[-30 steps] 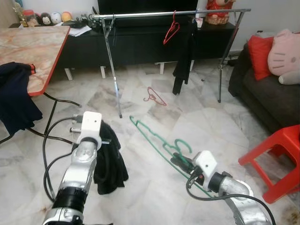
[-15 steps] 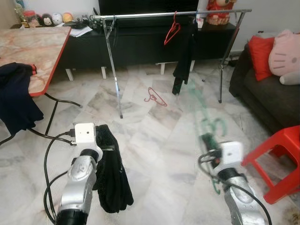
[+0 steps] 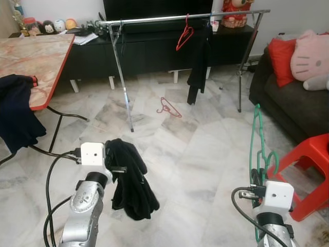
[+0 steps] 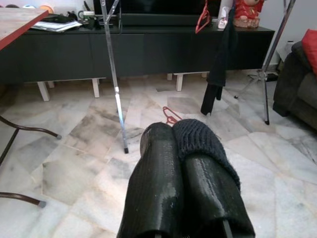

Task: Hang hanger

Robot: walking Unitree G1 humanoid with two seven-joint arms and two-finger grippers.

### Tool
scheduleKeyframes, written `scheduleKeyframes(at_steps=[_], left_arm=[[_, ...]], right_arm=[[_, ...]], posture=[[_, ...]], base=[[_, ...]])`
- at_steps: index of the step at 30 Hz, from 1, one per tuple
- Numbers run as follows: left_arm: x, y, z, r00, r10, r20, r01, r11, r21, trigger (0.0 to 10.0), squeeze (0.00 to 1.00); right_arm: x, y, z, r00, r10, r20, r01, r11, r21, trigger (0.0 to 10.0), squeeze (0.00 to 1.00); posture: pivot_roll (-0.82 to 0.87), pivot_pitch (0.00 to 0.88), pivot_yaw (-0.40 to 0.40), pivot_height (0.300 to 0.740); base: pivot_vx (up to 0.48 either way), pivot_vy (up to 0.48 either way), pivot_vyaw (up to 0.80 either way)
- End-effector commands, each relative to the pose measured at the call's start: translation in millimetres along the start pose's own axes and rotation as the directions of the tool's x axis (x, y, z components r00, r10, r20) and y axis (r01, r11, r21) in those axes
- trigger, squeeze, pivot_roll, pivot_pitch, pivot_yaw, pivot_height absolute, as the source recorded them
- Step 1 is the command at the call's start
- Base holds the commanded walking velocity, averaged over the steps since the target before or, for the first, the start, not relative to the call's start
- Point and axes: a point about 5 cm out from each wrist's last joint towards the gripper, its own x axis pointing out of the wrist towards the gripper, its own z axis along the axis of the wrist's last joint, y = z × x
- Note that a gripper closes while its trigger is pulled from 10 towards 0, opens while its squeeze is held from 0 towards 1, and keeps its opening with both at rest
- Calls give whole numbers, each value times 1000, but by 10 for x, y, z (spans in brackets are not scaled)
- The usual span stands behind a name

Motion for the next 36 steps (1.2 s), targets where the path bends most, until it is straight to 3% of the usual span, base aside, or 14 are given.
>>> scheduleKeyframes(at_steps=[1,13,21,29,32,36], left_arm=[[40,-78,68,999,-43,17,42,999,11,10000,0],[88,-147,156,996,-77,41,76,997,25,10000,0],[59,-174,127,994,-105,14,104,993,55,10000,0],[78,-191,122,994,-106,-8,107,993,44,10000,0],[79,-193,122,995,-100,-10,101,994,40,10000,0],[82,-197,129,995,-101,-10,101,994,45,10000,0]], right_arm=[[43,10,54,1000,-3,12,3,1000,1,10000,0],[60,119,74,1000,30,-1,-30,1000,-10,10000,0],[69,93,101,1000,0,2,0,1000,-12,10000,0],[79,137,119,1000,26,14,-25,997,-76,10000,0],[83,173,141,999,42,24,-40,998,-55,10000,0],[113,95,158,1000,0,29,1,999,-34,10000,0]], posture=[[-100,0,8,740],[-85,0,4,740],[-93,0,8,740],[-90,0,6,740],[-90,0,6,740],[-83,1,3,740]], base=[[0,0,0],[0,0,0],[0,0,0],[0,0,234],[0,334,560],[0,374,0]])
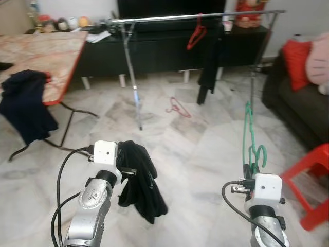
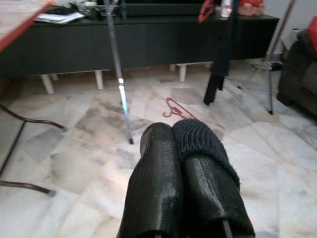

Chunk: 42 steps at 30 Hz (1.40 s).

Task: Hang hanger

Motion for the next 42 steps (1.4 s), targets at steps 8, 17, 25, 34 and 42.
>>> scheduleKeyframes(at_steps=[8,17,25,34,42], left_arm=[[29,0,110,1000,-5,29,4,1000,30,10000,0],[44,0,122,999,-8,31,7,999,34,10000,0],[33,12,128,999,-4,33,3,999,40,10000,0],[31,13,131,999,-3,32,2,999,40,10000,0],[35,13,127,1000,-1,27,0,999,40,10000,0]], right_arm=[[36,-29,82,999,-8,31,8,1000,-17,10000,0],[96,-6,40,1000,-4,18,4,1000,-14,10000,0],[141,-1,21,1000,-1,8,1,1000,-11,10000,0],[153,26,7,1000,15,10,-15,1000,-24,10000,0],[177,40,16,1000,22,13,-22,1000,-19,10000,0]], posture=[[-81,0,3,740],[-75,0,6,740],[-71,0,3,740],[-70,0,2,740],[-74,0,1,740]], base=[[0,375,0],[0,375,0],[0,373,0],[0,372,168],[0,371,64]])
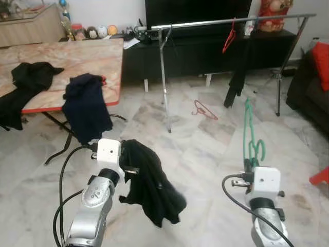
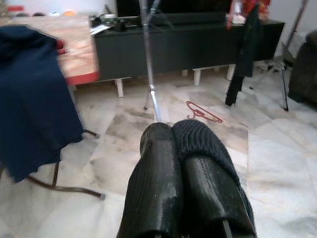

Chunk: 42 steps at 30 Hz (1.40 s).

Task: Hang hanger

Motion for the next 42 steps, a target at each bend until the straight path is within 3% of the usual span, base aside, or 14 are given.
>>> scheduleKeyframes(at_steps=[1,20,31,37,41,42], left_arm=[[5,51,62,1000,19,21,-20,1000,7,10000,0],[2,84,55,999,44,9,-44,999,3,10000,0],[0,89,63,999,49,10,-49,999,4,10000,0],[9,85,74,999,50,13,-50,999,5,10000,0],[18,93,80,999,51,15,-51,999,8,10000,0],[23,98,80,998,53,16,-53,999,11,10000,0]], right_arm=[[16,41,35,1000,14,14,-14,1000,8,10000,0],[106,111,67,998,58,22,-57,998,-6,10000,0],[158,134,83,998,60,26,-60,998,3,10000,0],[222,-2,-49,998,-38,-53,40,998,41,10000,0],[280,-90,-208,989,-54,-135,52,998,-16,10000,0],[301,-123,-303,981,-60,-186,47,996,-71,10000,0]], posture=[[-74,0,1,740],[-67,0,-5,740],[-61,0,-7,740],[-60,0,-2,740],[-57,0,-3,740],[-53,0,1,740]], base=[[0,368,0],[0,355,419],[0,349,0],[0,348,0],[0,303,0],[0,0,0]])
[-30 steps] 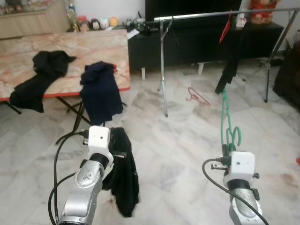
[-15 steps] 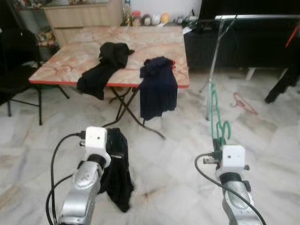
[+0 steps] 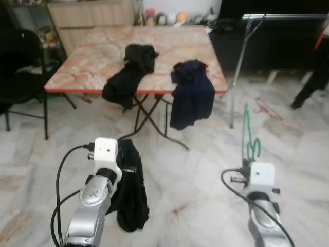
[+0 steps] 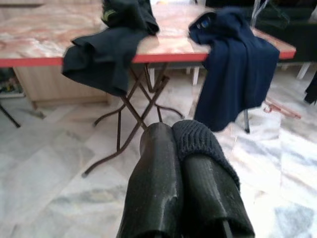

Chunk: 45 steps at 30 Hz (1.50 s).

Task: Hang hanger

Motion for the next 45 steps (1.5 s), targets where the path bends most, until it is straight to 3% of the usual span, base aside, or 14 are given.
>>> scheduleKeyframes(at_steps=[1,6,14,19,22,26,27,32,40,45], left_arm=[[1,70,65,999,22,28,-22,1000,20,10000,0],[14,81,83,999,31,36,-32,999,14,10000,0],[12,83,121,998,33,60,-32,999,-15,10000,0],[16,74,165,996,28,87,-25,999,-33,10000,0],[21,57,174,996,24,90,-21,999,-33,10000,0],[20,53,174,996,22,87,-19,999,-34,10000,0],[17,41,161,997,12,79,-10,999,-33,10000,0],[15,34,158,997,4,76,-2,1000,-26,10000,0],[14,52,132,998,-3,56,3,1000,5,10000,0],[9,32,127,998,-8,56,8,1000,0,10000,0]], right_arm=[[44,89,-83,998,26,-58,-26,1000,5,10000,0],[64,45,-293,988,15,-155,-21,999,-34,10000,0],[-72,88,-694,940,89,-330,-109,993,-40,10000,0],[-238,96,-974,887,101,-451,-150,986,-74,10000,0],[-502,106,-1266,822,124,-555,-229,966,-124,10000,0],[-637,81,-1398,782,119,-612,-218,972,-89,10000,0],[-755,99,-1497,744,131,-655,-273,955,-119,10000,0],[-819,135,-1541,728,141,-670,-278,955,-100,10000,0],[-770,201,-1499,734,165,-659,-328,936,-130,10000,0],[-772,192,-1502,734,159,-660,-300,948,-105,10000,0]], posture=[[-50,0,-1,740],[-47,0,0,740],[-41,0,0,740],[-36,0,-3,740],[-26,0,-5,740],[-34,0,-1,740],[-34,0,-1,740],[-29,0,-1,740],[-30,0,6,740],[-34,0,4,740]], base=[[0,0,0],[0,0,0],[0,0,0],[0,0,0],[0,0,0],[0,0,0],[0,0,0],[0,0,0],[61,0,0],[248,0,0]])
